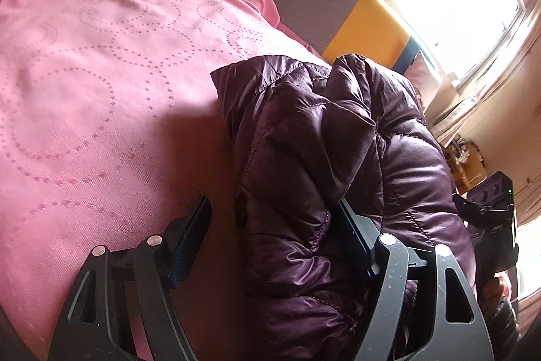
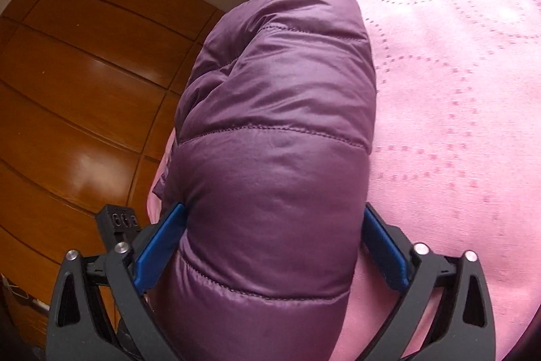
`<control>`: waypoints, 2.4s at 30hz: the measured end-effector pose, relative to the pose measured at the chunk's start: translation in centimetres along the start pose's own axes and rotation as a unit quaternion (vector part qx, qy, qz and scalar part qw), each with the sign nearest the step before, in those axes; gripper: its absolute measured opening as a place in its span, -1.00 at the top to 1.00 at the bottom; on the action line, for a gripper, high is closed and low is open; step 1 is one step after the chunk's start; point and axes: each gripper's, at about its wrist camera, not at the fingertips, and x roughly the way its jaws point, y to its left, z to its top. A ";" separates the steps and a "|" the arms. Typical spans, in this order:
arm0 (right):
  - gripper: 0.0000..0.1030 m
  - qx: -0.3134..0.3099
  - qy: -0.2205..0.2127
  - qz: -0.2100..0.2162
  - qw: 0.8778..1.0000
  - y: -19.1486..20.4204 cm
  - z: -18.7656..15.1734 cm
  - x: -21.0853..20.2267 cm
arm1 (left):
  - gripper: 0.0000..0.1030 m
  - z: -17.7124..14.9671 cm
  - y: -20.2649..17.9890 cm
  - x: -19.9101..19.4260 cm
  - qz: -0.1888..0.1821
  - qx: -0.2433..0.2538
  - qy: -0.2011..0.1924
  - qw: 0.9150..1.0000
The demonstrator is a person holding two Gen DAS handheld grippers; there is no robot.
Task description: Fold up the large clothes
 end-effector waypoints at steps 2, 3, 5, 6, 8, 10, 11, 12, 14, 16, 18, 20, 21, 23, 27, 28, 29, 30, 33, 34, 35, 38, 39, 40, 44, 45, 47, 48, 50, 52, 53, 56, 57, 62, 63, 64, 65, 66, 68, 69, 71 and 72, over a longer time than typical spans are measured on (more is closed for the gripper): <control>-0.67 -0.008 -0.002 0.000 1.000 0.5 -0.2 0.2 | -0.22 0.1 0.4 0.1 -0.022 -0.009 0.005 1.000; -0.59 -0.011 -0.003 -0.001 1.000 0.4 -0.8 0.0 | -0.05 0.2 0.6 0.3 -0.036 -0.017 0.009 0.999; -0.44 -0.019 -0.007 -0.002 1.000 0.9 -1.1 -0.2 | 0.09 0.2 1.1 0.4 -0.074 -0.039 0.016 0.996; -0.36 -0.023 -0.009 -0.004 1.000 1.2 -1.1 -0.4 | 0.16 0.1 1.1 0.3 -0.083 -0.043 0.015 0.996; -0.26 -0.036 -0.013 -0.012 0.999 2.1 -1.7 -1.2 | 0.25 0.0 1.0 0.3 -0.096 -0.048 0.016 0.994; -0.19 -0.054 -0.020 -0.020 0.998 3.1 -2.2 -2.0 | 0.31 -0.1 0.7 0.0 -0.109 -0.056 0.016 0.992; -0.16 -0.063 -0.024 -0.024 0.997 3.6 -2.6 -2.5 | 0.32 -0.2 0.3 -0.1 -0.113 -0.055 0.016 0.992; -0.15 -0.071 -0.029 -0.026 0.997 3.9 -2.9 -3.2 | 0.32 -0.2 -0.2 -0.3 -0.116 -0.054 0.018 0.992; -0.14 -0.081 -0.040 -0.032 0.995 4.3 -3.4 -4.7 | 0.34 -0.4 -1.7 -0.2 -0.126 -0.040 0.024 0.991; -0.13 -0.085 -0.056 -0.040 0.994 4.1 -4.1 -6.8 | 0.34 -0.7 -3.2 0.2 -0.140 -0.028 0.035 0.989; -0.13 -0.082 -0.074 -0.052 0.992 3.4 -4.6 -9.1 | 0.35 -0.9 -5.6 1.1 -0.152 -0.009 0.049 0.987; -0.13 -0.077 -0.095 -0.065 0.990 2.5 -5.2 -11.5 | 0.36 -1.0 -8.3 2.4 -0.167 0.012 0.065 0.984; -0.13 -0.073 -0.108 -0.074 0.989 1.9 -5.6 -13.0 | 0.36 -1.1 -9.6 2.9 -0.172 0.023 0.072 0.982; -0.13 -0.063 -0.131 -0.088 0.985 0.7 -6.0 -15.5 | 0.36 -1.1 -13.0 4.5 -0.183 0.052 0.091 0.978; -0.13 -0.040 -0.177 -0.126 0.975 -2.2 -6.8 -20.8 | 0.37 -1.1 -20.5 8.4 -0.193 0.124 0.124 0.965; -0.13 -0.033 -0.187 -0.137 0.972 -3.0 -7.0 -22.1 | 0.37 -1.1 -22.1 9.2 -0.195 0.136 0.131 0.962; -0.13 -0.028 -0.195 -0.145 0.970 -3.7 -7.1 -23.1 | 0.38 -1.2 -23.7 10.1 -0.198 0.148 0.139 0.959; -0.12 -0.021 -0.202 -0.155 0.967 -4.6 -7.3 -24.1 | 0.37 -1.3 -25.7 11.2 -0.199 0.164 0.146 0.955; -0.12 0.005 -0.216 -0.185 0.959 -7.4 -8.0 -26.4 | 0.38 -2.1 -30.3 13.9 -0.193 0.205 0.163 0.945; -0.13 0.018 -0.217 -0.190 0.957 -8.6 -8.4 -26.8 | 0.38 -2.5 -31.8 14.8 -0.183 0.225 0.167 0.942; -0.13 0.028 -0.218 -0.192 0.956 -9.4 -8.5 -26.8 | 0.37 -3.0 -33.0 15.7 -0.167 0.247 0.170 0.939; -0.25 0.053 -0.227 -0.194 0.953 -11.2 -9.8 -27.6 | 0.37 -3.9 -34.4 17.5 -0.134 0.281 0.171 0.935; -0.37 0.054 -0.233 -0.202 0.950 -11.1 -10.1 -27.7 | 0.37 -3.9 -34.5 17.9 -0.127 0.285 0.170 0.935; -0.43 0.052 -0.237 -0.219 0.945 -10.9 -10.4 -28.1 | 0.37 -3.7 -34.4 18.0 -0.123 0.288 0.166 0.935; -0.80 0.035 -0.246 -0.297 0.922 -7.8 -11.3 -29.4 | 0.25 -4.1 -34.7 16.3 -0.102 0.297 0.150 0.938; -0.80 0.027 -0.251 -0.322 0.912 -6.7 -11.2 -29.5 | 0.24 -3.5 -34.7 15.6 -0.098 0.292 0.143 0.941; -0.80 0.003 -0.258 -0.367 0.894 -4.2 -11.2 -29.4 | 0.23 -2.6 -34.5 14.8 -0.099 0.287 0.131 0.944; -0.80 -0.008 -0.262 -0.377 0.888 -3.1 -11.5 -29.2 | 0.23 -2.1 -34.4 13.9 -0.095 0.286 0.118 0.946; -0.80 -0.030 -0.267 -0.388 0.882 -1.5 -12.2 -28.5 | 0.23 -1.8 -34.4 12.0 -0.095 0.287 0.093 0.949; -0.79 -0.048 -0.266 -0.400 0.876 -0.2 -12.1 -27.8 | 0.23 -1.0 -35.0 10.4 -0.111 0.291 0.066 0.948; -0.77 -0.053 -0.264 -0.404 0.874 0.2 -11.9 -27.2 | 0.23 -0.7 -35.7 10.1 -0.122 0.296 0.060 0.945; -0.65 -0.059 -0.258 -0.410 0.873 1.6 -12.7 -25.3 | 0.23 -0.8 -38.1 9.4 -0.147 0.320 0.057 0.934; -0.65 -0.059 -0.257 -0.410 0.873 1.8 -13.0 -24.8 | 0.23 -1.2 -39.0 9.4 -0.150 0.329 0.062 0.930; -0.68 -0.072 -0.241 -0.442 0.861 1.8 -13.6 -21.0 | 0.23 -3.5 -40.3 14.7 -0.105 0.343 0.125 0.925; -0.68 -0.082 -0.237 -0.452 0.856 1.6 -13.8 -20.2 | 0.23 -3.6 -39.6 16.0 -0.098 0.330 0.132 0.930; -0.68 -0.094 -0.234 -0.462 0.851 1.3 -14.0 -19.4 | 0.23 -3.5 -38.6 16.9 -0.098 0.310 0.140 0.935; -0.68 -0.108 -0.230 -0.472 0.844 1.2 -14.0 -18.5 | 0.21 -3.4 -37.7 17.6 -0.103 0.290 0.149 0.940; -0.68 -0.119 -0.228 -0.479 0.839 1.1 -14.1 -17.8 | 0.19 -3.3 -36.7 18.3 -0.110 0.274 0.153 0.943; -0.68 -0.130 -0.228 -0.484 0.835 0.7 -14.0 -16.5 | 0.17 -3.7 -35.4 18.6 -0.108 0.277 0.136 0.945; -0.68 -0.133 -0.228 -0.484 0.834 0.4 -13.9 -16.0 | 0.16 -3.9 -35.2 18.7 -0.104 0.284 0.127 0.945; -0.68 -0.140 -0.230 -0.492 0.828 0.1 -13.9 -15.2 | 0.14 -4.6 -34.8 19.2 -0.097 0.300 0.108 0.943; -0.68 -0.138 -0.229 -0.495 0.827 0.1 -14.0 -15.0 | 0.14 -4.6 -34.4 19.5 -0.098 0.290 0.107 0.946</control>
